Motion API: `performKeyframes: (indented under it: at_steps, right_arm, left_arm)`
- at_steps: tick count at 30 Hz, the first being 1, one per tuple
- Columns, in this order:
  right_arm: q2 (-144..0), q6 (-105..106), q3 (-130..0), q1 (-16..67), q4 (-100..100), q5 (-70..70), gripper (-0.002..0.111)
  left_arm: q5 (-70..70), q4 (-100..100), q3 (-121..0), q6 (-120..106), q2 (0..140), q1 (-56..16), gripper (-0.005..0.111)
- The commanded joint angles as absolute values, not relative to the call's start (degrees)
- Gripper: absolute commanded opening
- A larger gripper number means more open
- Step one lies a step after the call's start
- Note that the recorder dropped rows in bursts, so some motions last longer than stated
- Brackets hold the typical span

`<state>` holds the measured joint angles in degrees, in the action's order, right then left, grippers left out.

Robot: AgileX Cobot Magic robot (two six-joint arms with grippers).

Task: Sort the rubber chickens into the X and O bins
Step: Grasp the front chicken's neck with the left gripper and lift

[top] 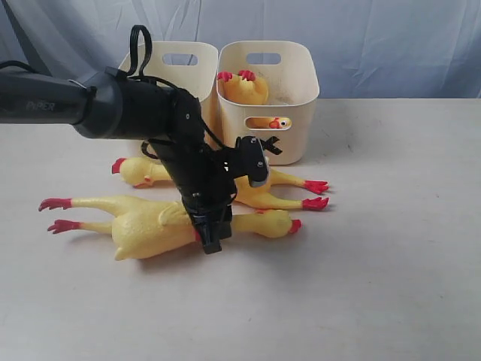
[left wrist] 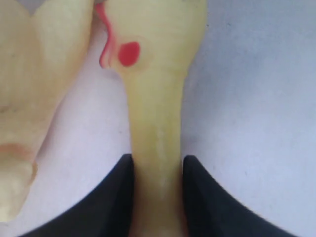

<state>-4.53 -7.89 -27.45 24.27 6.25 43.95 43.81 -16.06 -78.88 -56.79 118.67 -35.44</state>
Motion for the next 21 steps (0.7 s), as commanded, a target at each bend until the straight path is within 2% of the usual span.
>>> performKeyframes:
  at_steps: [1,13,21]
  right_arm:
    - [-4.26,-7.60,-27.14,24.04,6.08,43.66,0.000]
    - [-4.26,-7.60,-27.14,24.04,6.08,43.66,0.000]
    - [-4.26,-7.60,-27.14,24.04,6.08,43.66,0.000]
  left_arm:
    - [48.68,-15.77,-78.79,-54.22,115.38,-35.49,0.000]
    - [49.71,-15.60,-78.79,-49.46,103.25,-35.49,0.000]
    - [34.18,-8.75,-78.79,-40.01,97.52,-35.49,0.000]
